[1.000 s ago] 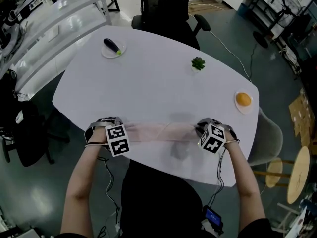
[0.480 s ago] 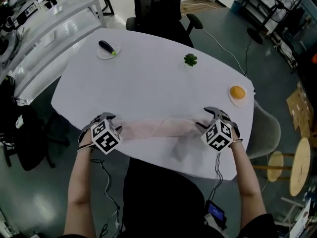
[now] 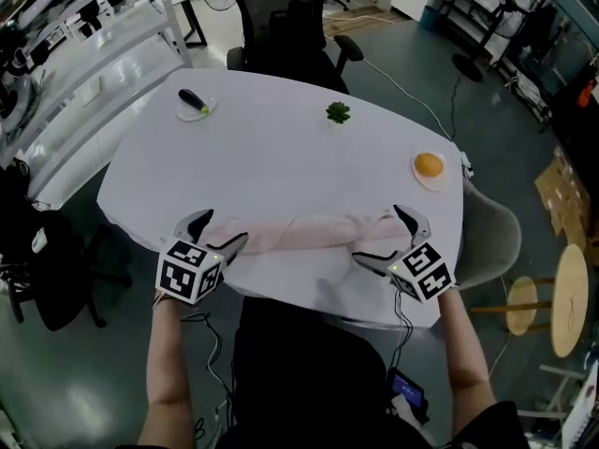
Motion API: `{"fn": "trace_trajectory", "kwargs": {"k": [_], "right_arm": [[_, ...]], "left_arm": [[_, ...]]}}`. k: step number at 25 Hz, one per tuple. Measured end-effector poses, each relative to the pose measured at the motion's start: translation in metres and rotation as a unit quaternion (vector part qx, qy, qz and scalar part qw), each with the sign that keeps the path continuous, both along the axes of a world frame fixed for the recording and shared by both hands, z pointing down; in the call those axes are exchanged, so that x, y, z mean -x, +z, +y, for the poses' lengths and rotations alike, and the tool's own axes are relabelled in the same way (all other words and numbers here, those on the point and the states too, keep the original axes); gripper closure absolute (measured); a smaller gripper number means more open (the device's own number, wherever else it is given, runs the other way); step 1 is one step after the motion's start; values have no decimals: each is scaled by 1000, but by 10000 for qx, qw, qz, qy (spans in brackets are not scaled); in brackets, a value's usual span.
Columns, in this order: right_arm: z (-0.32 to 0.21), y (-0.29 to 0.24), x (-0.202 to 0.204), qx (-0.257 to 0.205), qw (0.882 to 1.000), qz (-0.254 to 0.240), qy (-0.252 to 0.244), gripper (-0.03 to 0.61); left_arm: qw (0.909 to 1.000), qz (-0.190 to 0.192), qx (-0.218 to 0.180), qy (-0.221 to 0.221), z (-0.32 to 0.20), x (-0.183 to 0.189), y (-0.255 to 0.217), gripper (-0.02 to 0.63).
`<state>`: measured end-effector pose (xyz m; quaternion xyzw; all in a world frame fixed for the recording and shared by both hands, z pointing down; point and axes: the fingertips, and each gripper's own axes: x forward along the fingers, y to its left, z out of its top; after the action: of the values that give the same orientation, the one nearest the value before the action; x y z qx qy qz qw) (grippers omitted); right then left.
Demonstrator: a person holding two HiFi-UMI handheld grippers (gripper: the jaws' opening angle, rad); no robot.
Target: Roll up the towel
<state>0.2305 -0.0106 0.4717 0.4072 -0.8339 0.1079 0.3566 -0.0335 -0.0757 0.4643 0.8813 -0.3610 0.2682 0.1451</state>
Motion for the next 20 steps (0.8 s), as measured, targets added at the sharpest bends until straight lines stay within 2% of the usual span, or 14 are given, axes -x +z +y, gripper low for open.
{"fn": "trace_trajectory", "kwargs": {"k": [3,5,9,11,14,15,17,20], "right_arm": [[23,-10,2,-37,9982,-535,265,17],[34,-18,4,-101,9927,-1076,539,17],[41,-30,12,-240,9637,-2405,1134,40],[38,-33,11,-326,9498,-2753,1448,83],[32,-44,6,-633,9388,-2935,1690,205],[31,-48,5,-727,9377,-2934,1711,257],[28,-54,5,-893,9414,-2788,1675,375],[26,-63,11,-1152,9519,-2416,1491,517]], "left_arm": [[9985,553,6,-26,21,-22,-10,248],[9956,928,84,-18,36,-36,-13,249],[9865,1600,303,-176,55,-57,-13,249],[9824,1816,309,-323,55,-64,-16,249],[9774,2064,127,-431,52,-73,-30,255],[9761,2122,35,-460,51,-75,-35,283],[9749,2155,-167,-540,49,-78,-44,377],[9755,2065,-488,-581,49,-82,-55,499]]}}
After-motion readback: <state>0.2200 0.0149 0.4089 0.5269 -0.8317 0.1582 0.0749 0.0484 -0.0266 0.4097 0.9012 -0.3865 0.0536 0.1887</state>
